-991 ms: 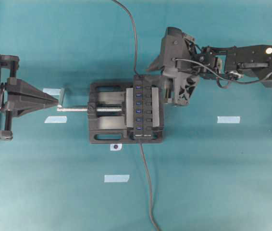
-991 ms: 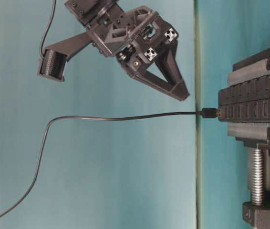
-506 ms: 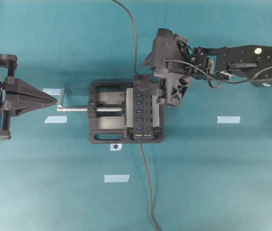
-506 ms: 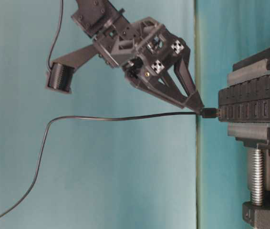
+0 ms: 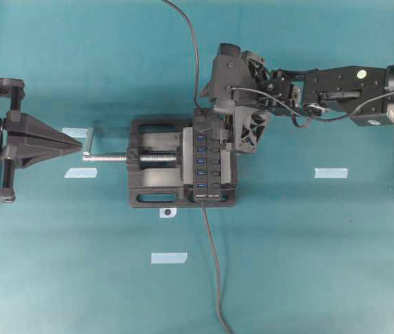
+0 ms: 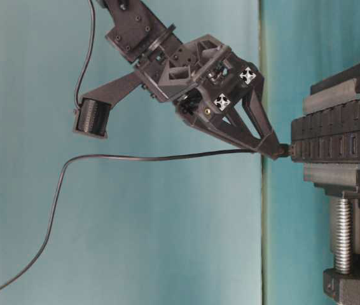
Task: Insert the USB into the front port of the fixed hub.
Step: 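Close the right gripper on the black USB plug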
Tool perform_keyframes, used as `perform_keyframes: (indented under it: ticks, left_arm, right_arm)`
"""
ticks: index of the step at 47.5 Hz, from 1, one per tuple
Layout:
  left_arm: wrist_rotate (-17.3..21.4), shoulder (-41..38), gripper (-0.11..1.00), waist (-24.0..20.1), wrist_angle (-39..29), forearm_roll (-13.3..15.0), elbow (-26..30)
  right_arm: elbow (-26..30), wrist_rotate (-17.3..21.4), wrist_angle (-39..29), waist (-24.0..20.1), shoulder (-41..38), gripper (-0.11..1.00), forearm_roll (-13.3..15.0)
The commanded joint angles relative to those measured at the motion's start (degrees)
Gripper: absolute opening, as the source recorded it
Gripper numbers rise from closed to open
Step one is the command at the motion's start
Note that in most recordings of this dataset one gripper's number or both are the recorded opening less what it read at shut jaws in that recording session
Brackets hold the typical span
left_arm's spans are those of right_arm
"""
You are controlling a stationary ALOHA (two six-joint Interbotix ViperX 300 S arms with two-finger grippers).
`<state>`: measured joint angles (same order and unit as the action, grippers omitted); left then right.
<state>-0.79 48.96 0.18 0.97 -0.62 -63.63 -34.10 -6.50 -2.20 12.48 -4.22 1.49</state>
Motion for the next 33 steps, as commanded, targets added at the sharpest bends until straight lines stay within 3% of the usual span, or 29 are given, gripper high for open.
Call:
perform_keyframes:
  ticks: [1,8,33]
  left_arm:
    - [0.1,-0.2,0.0,0.2,0.3,-0.1,1.1]
    - [0.1,-0.2,0.0,0.2,0.2,-0.2,1.1]
    - [0.0,-0.2,0.0,0.2,0.3,-0.1,1.0]
  right_arm:
    - [1.2,-0.5,0.4,-0.1,0.8,0.74,0.0]
    - [1.2,-0.6,0.4,-0.1,0.8,0.68,0.0]
    - [1.4,-0.4,0.4,-0.1,0.8,0.65,0.0]
